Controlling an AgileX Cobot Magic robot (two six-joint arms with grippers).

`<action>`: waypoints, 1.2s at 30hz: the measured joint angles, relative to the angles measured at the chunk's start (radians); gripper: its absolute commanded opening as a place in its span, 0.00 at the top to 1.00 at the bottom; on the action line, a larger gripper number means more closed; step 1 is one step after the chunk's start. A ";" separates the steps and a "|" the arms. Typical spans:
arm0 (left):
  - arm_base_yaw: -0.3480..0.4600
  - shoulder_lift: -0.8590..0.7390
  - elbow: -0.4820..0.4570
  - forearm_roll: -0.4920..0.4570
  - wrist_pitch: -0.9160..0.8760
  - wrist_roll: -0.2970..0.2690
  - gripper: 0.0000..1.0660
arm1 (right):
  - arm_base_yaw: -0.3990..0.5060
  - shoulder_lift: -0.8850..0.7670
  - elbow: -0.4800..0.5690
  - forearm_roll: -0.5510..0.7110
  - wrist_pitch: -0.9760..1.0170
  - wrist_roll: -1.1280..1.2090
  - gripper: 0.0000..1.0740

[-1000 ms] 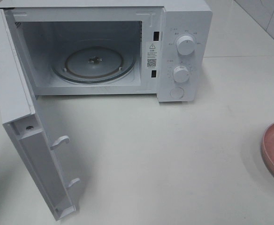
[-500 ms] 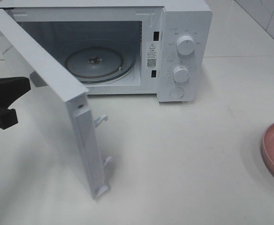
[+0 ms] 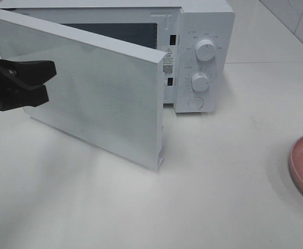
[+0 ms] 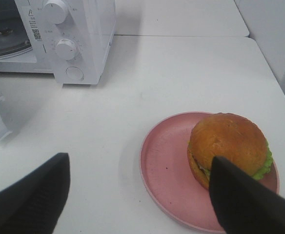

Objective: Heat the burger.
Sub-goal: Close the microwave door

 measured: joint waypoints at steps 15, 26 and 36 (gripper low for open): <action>-0.201 0.209 -0.168 -0.353 0.019 0.192 1.00 | 0.000 0.000 0.000 0.000 0.000 0.000 0.31; -0.327 0.356 -0.363 -0.566 0.042 0.358 1.00 | 0.000 0.000 0.000 0.000 0.000 0.000 0.31; -0.346 0.451 -0.496 -0.718 0.045 0.420 1.00 | 0.000 0.000 0.000 0.000 0.000 0.000 0.31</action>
